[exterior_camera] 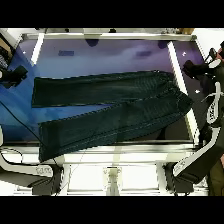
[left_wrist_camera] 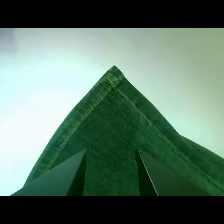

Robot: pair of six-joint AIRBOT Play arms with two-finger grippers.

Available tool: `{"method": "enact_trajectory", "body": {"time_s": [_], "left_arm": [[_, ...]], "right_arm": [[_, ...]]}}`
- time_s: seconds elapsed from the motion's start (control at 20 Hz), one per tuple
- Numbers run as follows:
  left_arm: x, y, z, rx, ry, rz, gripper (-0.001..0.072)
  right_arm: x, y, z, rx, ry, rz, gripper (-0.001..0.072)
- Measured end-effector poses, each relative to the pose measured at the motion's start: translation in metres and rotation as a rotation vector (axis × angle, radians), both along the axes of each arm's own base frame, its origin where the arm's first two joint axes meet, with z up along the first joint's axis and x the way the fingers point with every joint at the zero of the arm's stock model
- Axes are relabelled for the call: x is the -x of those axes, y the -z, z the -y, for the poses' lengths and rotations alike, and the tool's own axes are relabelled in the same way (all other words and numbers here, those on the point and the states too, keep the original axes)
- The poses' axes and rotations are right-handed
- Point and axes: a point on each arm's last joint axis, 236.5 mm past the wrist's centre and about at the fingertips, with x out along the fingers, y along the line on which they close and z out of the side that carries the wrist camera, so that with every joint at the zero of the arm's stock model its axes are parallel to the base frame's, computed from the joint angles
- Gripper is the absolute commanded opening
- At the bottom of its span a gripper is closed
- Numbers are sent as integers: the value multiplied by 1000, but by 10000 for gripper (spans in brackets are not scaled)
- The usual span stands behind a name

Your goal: Fold the clothes and pants, and hang the long-sleeved shirts on hangers.

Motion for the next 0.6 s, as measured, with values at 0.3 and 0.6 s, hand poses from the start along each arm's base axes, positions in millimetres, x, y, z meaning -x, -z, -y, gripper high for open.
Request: {"method": "enact_trajectory", "body": {"time_s": [0.3, 0.6], "left_arm": [[75, -12, -7, -117, 136, -249, 365], [156, -16, 13, -158, 236, -417, 365]], "right_arm": [[78, 13, 11, 100, -354, -262, 470], [113, 34, 3, 140, -649, -337, 469]]}}
